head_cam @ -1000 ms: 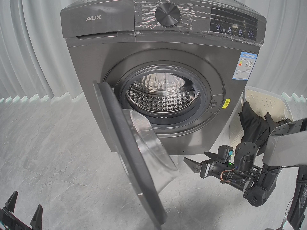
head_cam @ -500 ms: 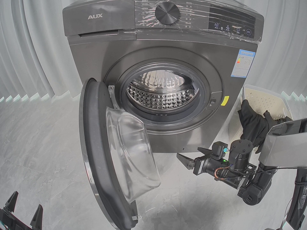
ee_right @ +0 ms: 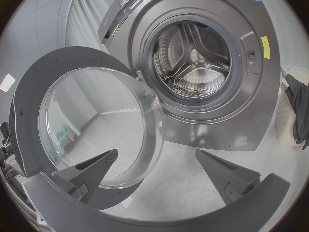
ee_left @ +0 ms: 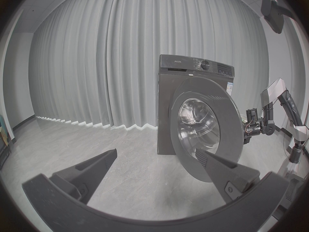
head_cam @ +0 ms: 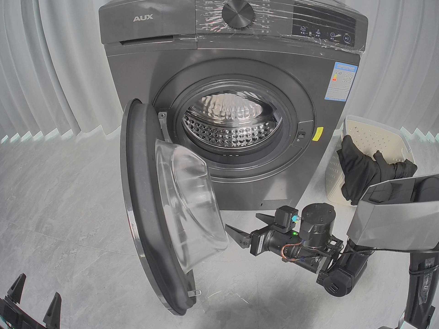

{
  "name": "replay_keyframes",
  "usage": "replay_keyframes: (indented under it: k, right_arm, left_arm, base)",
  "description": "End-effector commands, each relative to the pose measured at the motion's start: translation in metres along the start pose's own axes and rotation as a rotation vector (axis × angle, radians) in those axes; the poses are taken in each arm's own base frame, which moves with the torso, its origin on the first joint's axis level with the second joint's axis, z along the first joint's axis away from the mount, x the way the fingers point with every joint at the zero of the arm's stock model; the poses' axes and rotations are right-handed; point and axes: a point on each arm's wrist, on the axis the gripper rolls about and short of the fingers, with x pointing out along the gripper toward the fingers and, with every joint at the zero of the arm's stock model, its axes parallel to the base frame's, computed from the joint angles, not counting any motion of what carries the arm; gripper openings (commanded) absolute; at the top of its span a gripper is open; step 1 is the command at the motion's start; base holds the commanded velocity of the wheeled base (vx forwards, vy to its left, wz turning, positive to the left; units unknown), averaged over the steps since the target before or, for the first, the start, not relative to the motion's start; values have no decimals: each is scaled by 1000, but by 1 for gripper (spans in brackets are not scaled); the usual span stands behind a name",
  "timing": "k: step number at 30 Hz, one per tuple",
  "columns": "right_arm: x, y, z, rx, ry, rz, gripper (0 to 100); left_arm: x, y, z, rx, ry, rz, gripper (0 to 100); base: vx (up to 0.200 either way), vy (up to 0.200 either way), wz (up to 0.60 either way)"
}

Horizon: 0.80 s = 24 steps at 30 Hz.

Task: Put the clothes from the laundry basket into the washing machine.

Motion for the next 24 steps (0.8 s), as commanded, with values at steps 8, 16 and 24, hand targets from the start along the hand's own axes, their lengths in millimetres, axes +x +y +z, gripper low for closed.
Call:
replay_keyframes:
  k: [8, 16, 24]
  right_arm:
    - [3, 27, -6, -2, 2, 76, 100]
    - [16, 15, 5, -1, -34, 45, 100]
    - [39, 11, 0, 2, 25, 22, 100]
  left_arm:
    - [0, 0, -5, -1, 0, 1, 100]
    - [0, 0, -5, -1, 0, -1, 100]
    - [0, 0, -5, -1, 0, -1, 100]
  base:
    - [0, 0, 0]
    - [0, 0, 0]
    - [-150, 0, 0]
